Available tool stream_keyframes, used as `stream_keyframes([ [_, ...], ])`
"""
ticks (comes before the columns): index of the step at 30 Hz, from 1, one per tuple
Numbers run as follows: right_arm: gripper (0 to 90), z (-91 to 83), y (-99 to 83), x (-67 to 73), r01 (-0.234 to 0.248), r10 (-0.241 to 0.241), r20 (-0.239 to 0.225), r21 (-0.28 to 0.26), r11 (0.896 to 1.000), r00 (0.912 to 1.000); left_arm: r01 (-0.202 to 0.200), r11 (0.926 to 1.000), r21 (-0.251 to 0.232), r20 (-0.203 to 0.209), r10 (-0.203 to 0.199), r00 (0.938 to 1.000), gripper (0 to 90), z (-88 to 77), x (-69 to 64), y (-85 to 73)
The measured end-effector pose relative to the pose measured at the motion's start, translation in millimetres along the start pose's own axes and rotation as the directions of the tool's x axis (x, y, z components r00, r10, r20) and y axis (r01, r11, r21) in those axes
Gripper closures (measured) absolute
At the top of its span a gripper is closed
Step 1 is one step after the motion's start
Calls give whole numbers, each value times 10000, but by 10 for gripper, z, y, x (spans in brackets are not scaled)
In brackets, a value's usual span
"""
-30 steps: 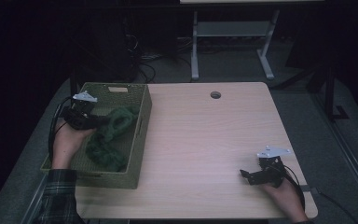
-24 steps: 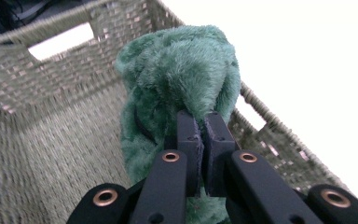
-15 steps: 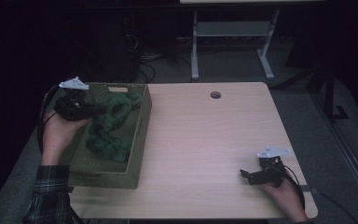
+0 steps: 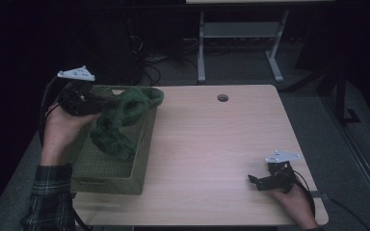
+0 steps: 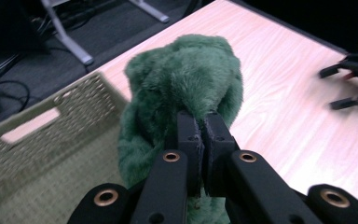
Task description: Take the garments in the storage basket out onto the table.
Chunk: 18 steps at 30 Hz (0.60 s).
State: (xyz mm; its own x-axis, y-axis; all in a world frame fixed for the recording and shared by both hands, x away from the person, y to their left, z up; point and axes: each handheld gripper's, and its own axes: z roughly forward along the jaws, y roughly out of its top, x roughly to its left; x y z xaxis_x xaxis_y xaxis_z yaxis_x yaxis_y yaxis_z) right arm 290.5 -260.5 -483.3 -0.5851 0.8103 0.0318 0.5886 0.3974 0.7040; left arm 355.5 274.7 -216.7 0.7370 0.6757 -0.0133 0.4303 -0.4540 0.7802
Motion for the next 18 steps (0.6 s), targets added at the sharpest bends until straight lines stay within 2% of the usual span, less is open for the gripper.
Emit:
stream_keyframes([
  [10,17,-1,0,1,-8,8,17,12,10000,10000,-464,9986,-264,633,480,9968,877,34,-273,280],
  [18,17,0,0,2,-22,22,2,15,10000,10000,-835,9955,-458,1198,884,9889,877,161,-515,462],
])
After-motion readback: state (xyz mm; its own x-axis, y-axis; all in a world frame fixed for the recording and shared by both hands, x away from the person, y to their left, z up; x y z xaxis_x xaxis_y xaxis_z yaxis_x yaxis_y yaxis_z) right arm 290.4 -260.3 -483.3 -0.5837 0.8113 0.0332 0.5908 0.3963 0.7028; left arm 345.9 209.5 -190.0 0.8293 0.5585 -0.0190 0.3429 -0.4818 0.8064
